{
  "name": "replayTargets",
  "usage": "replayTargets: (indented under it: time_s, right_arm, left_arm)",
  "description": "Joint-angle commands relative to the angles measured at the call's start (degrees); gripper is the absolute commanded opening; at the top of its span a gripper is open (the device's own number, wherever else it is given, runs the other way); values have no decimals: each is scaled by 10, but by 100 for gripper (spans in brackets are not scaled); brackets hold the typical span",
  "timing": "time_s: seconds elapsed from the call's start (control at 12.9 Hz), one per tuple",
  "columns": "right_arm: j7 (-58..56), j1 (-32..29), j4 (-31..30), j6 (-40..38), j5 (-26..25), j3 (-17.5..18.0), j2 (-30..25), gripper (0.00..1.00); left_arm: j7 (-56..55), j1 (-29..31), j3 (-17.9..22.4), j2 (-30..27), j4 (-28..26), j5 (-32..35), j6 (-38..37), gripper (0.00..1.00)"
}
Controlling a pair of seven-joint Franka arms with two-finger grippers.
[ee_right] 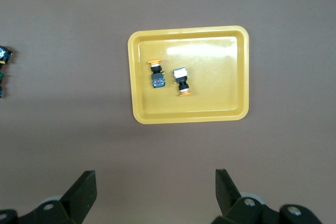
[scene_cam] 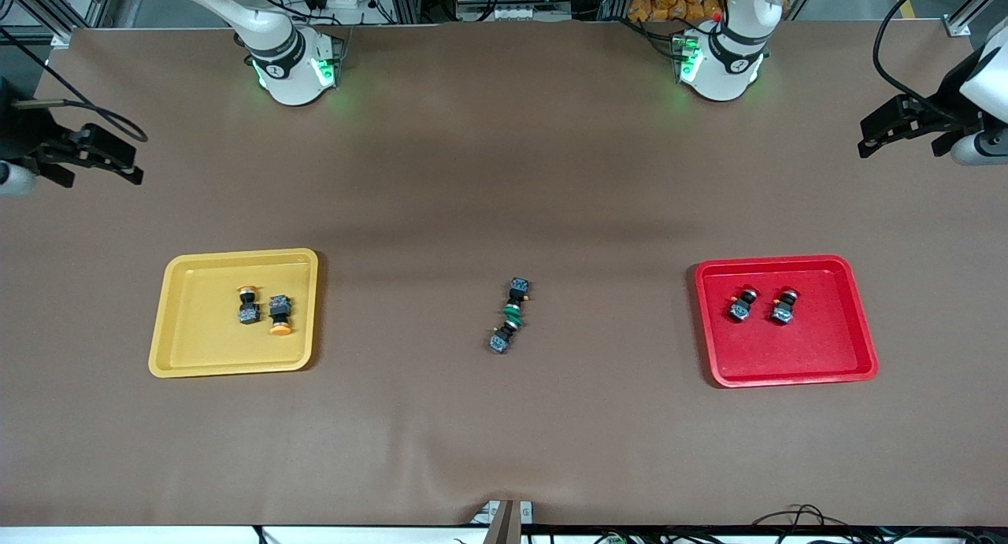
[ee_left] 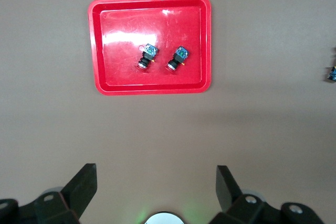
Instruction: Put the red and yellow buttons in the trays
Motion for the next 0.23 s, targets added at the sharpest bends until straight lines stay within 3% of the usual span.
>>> replayTargets:
  time_s: [0.0,0.15]
  right_arm:
    - [4,-24,23,-10,-5,5,15,100]
    - [4,-24,24,-9,-4,5,19,100]
  left_arm:
    - [11,2,-1,6,14,-6,-12,100]
    - [11,2,-1,6,14,-7,-13,100]
